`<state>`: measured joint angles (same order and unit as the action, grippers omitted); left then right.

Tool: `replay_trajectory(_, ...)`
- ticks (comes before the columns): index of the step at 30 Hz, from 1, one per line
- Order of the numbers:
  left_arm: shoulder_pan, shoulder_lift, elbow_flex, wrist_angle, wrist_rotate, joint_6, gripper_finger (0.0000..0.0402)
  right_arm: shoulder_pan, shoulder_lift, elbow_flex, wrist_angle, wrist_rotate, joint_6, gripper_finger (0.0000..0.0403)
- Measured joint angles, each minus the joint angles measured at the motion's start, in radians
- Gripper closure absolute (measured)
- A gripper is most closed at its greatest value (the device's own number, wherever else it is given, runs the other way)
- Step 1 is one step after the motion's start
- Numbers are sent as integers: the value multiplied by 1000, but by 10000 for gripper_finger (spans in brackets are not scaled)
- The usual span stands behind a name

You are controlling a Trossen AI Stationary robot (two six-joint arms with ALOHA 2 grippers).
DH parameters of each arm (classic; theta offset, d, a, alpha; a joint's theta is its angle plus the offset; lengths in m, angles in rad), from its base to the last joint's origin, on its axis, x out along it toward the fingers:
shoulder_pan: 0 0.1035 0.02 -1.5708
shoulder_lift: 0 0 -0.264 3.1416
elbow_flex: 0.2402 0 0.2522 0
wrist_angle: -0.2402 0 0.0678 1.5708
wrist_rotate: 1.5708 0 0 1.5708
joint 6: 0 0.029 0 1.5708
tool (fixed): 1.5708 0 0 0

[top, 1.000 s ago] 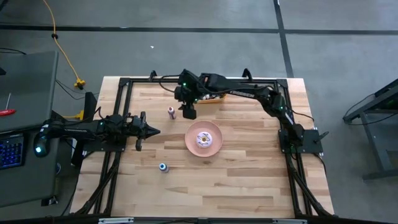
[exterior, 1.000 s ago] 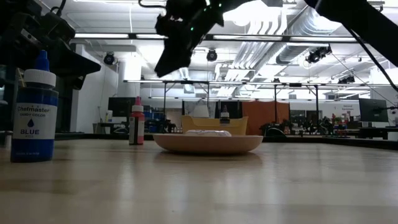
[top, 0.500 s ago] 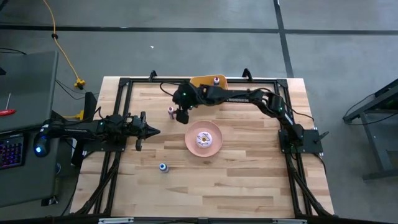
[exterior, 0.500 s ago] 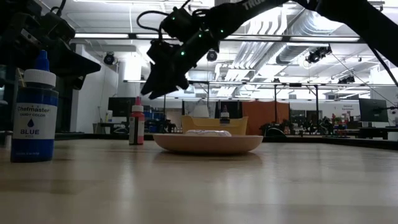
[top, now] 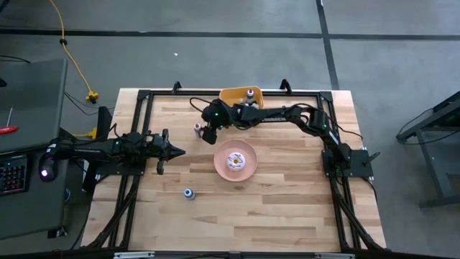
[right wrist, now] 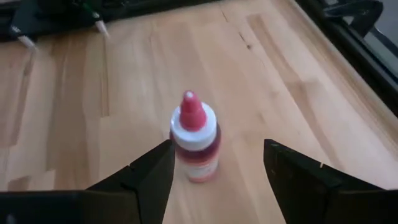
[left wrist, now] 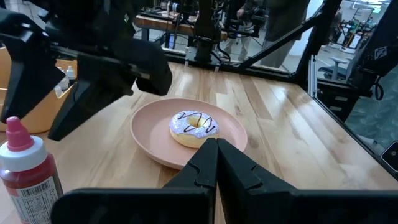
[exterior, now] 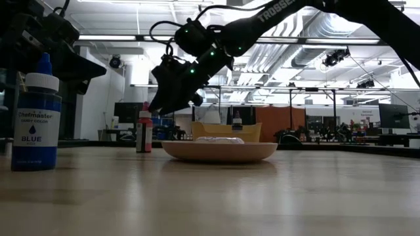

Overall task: Pick & Place food coloring
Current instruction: Put the large pink food coloring bottle into the orange bin

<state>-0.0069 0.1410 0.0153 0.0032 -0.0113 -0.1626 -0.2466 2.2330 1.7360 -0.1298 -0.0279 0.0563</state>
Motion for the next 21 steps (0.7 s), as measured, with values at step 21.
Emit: replay_trajectory(21,0,0,0,0,0,0,401,13,48,0,104,10,25,168)
